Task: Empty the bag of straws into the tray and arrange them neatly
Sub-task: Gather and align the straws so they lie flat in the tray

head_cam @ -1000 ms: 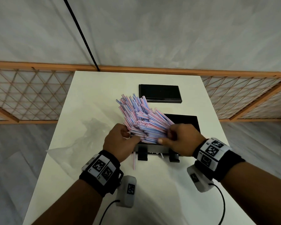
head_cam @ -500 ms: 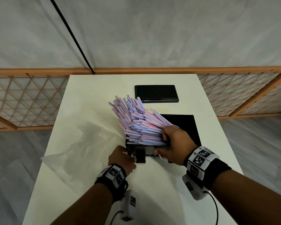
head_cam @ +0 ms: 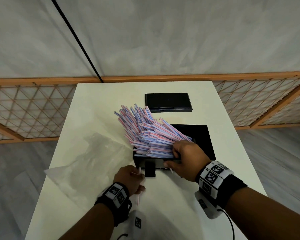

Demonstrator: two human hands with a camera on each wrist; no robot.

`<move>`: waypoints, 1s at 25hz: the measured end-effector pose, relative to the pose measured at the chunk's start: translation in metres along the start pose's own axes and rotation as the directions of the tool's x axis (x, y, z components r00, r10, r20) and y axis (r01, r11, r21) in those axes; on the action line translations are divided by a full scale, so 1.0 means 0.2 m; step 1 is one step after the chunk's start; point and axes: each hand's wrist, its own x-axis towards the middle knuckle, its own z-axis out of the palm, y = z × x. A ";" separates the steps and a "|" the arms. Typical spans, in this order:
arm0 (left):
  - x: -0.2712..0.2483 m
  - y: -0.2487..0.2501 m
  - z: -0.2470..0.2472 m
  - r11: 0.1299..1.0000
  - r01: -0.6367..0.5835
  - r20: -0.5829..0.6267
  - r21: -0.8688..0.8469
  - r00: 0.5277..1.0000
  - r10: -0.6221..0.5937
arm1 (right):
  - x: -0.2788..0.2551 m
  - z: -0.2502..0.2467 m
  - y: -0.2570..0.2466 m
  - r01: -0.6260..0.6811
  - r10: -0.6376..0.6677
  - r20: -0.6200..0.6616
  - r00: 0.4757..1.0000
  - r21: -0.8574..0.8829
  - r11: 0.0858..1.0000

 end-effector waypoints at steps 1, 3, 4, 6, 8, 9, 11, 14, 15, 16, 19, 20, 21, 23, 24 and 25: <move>0.01 0.00 0.00 0.999 -0.010 -0.016 -0.044 1.000 0.009 | 0.00 0.00 0.00 -0.001 0.000 -0.001 1.000 -0.002 1.000; 0.00 -0.01 0.00 1.000 -0.009 -0.009 0.016 1.000 0.009 | 0.00 -0.01 0.00 -0.010 0.010 -0.002 1.000 0.007 1.000; -0.02 -0.03 -0.01 0.997 0.010 0.019 0.075 1.000 -0.011 | 0.00 -0.01 0.00 -0.014 0.014 0.006 1.000 0.007 1.000; -0.05 -0.07 -0.01 0.988 0.060 0.071 0.145 0.995 -0.071 | 0.00 -0.02 -0.01 -0.004 0.004 0.021 1.000 0.001 1.000; -0.08 -0.11 0.00 0.973 0.091 0.181 0.211 0.975 -0.130 | 0.00 -0.01 -0.01 0.011 -0.011 0.030 0.999 -0.003 1.000; -0.10 -0.12 0.00 0.967 0.084 0.241 0.241 0.960 -0.144 | 0.00 -0.01 -0.01 0.016 -0.016 0.033 0.999 -0.001 1.000; -0.12 -0.12 -0.01 0.946 0.054 0.297 0.321 0.942 -0.155 | 0.00 -0.02 -0.02 0.007 -0.007 0.041 0.999 0.007 1.000; -0.14 -0.09 -0.01 0.972 -0.006 0.224 0.237 0.973 -0.049 | 0.00 -0.03 -0.03 -0.028 0.028 0.055 0.998 -0.008 1.000; -0.15 -0.07 -0.01 0.977 -0.056 0.212 0.208 0.977 0.011 | 0.00 -0.03 -0.03 -0.038 0.038 0.058 0.998 -0.010 0.999; -0.16 -0.02 -0.02 0.974 -0.120 0.213 0.193 0.974 0.078 | 0.00 -0.04 -0.04 -0.042 0.043 0.060 0.997 -0.012 0.999; -0.24 0.11 -0.06 0.922 -0.341 0.272 0.184 0.919 0.285 | 0.01 -0.05 -0.05 -0.056 0.058 0.071 0.996 -0.034 0.998; -0.27 0.14 -0.07 0.901 -0.402 0.293 0.161 0.892 0.346 | 0.00 -0.06 -0.06 -0.059 0.061 0.076 0.995 -0.026 0.998; -0.31 0.18 -0.08 0.882 -0.456 0.306 0.114 0.861 0.406 | -0.01 -0.07 -0.07 -0.056 0.056 0.084 0.995 -0.004 0.998; -0.40 0.26 -0.08 0.825 -0.564 0.248 -0.024 0.796 0.552 | -0.05 -0.13 -0.13 -0.036 0.029 0.081 0.996 0.085 0.996; -0.42 0.30 -0.09 0.784 -0.615 0.188 -0.086 0.762 0.619 | -0.07 -0.16 -0.16 -0.017 0.006 0.070 0.998 0.152 0.988; -0.44 0.35 -0.09 0.736 -0.664 0.125 -0.130 0.726 0.677 | -0.08 -0.19 -0.19 0.009 -0.027 0.069 0.997 0.243 0.970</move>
